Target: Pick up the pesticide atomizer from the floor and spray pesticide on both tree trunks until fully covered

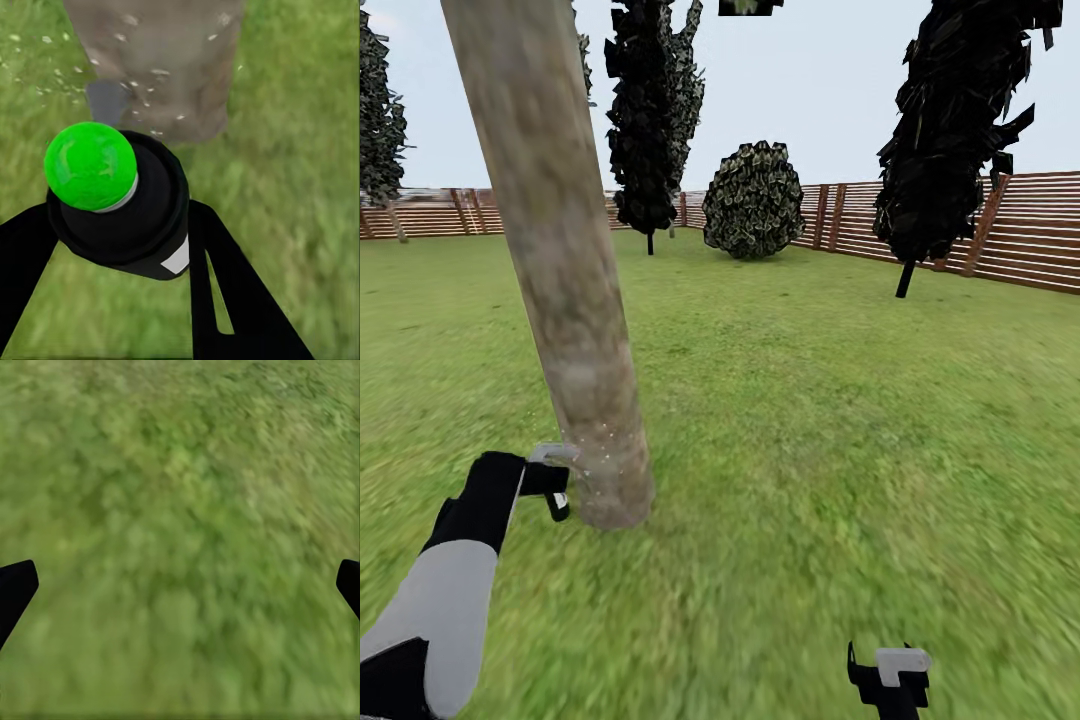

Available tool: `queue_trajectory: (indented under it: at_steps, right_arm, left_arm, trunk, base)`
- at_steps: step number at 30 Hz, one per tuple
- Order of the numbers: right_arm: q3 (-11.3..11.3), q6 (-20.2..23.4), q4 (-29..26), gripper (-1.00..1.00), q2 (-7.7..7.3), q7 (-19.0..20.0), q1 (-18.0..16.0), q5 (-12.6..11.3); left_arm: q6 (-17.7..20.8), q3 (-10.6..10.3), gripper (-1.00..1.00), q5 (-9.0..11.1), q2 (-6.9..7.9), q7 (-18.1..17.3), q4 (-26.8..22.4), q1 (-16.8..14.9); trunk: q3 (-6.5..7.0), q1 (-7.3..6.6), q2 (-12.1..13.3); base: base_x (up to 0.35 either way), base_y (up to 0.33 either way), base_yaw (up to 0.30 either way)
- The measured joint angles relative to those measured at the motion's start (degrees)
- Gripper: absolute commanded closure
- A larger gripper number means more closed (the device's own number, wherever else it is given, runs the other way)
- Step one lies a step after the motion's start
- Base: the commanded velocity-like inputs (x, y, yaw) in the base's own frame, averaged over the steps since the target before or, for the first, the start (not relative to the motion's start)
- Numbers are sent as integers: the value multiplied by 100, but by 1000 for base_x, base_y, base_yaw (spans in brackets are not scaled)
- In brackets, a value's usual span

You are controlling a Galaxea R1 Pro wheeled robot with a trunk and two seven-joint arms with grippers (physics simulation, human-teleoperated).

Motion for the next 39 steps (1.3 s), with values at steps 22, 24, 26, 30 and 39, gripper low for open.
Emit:
queue_trajectory:
  at_steps: [22,24,26,30,39]
  right_arm:
    - [0,-10,0,-100,14,-11,0,0]
    - [0,-10,-1,-100,14,-11,0,-6]
    - [0,-10,-4,-100,7,-15,0,-5]
    - [0,-10,-6,-100,5,-13,0,-9]
    - [0,-10,-9,-100,7,-17,0,-9]
  left_arm:
    - [845,-64,100,19,168,-198,-203,-238]
    - [843,-61,100,16,166,-196,-203,-237]
    - [843,-61,100,17,168,-196,-200,-237]
    - [844,-66,100,17,169,-188,-207,-237]
    - [852,-78,100,9,169,-165,-208,-237]
  trunk:
    - [0,0,0]
    - [0,1,0]
    - [0,1,0]
    - [0,1,0]
    - [0,0,0]
  base:
    - [0,-85,89]
    - [0,-272,10]
    - [0,-272,2]
    - [0,-273,0]
    - [27,-274,0]
